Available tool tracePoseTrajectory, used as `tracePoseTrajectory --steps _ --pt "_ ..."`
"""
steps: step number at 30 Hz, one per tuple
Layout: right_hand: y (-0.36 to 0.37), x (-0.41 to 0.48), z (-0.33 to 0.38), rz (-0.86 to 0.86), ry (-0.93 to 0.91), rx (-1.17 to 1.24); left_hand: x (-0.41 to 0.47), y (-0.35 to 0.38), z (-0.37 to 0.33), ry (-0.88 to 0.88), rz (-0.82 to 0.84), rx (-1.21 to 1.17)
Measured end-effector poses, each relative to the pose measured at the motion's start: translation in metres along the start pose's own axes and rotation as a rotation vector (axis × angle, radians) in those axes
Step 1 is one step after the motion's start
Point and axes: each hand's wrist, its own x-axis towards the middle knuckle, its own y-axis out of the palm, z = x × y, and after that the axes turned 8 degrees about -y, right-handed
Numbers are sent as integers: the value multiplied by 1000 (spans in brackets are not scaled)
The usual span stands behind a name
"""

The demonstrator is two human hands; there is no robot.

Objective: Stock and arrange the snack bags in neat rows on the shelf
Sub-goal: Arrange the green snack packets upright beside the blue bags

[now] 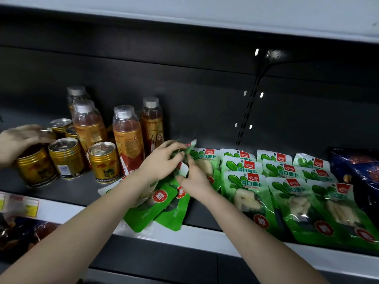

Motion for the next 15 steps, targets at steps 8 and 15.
tracePoseTrajectory --steps 8,15 --pt "-20 5 -6 -161 28 92 1 4 -5 28 -2 12" --pt "-5 12 4 -28 162 308 8 8 5 -277 21 -147"
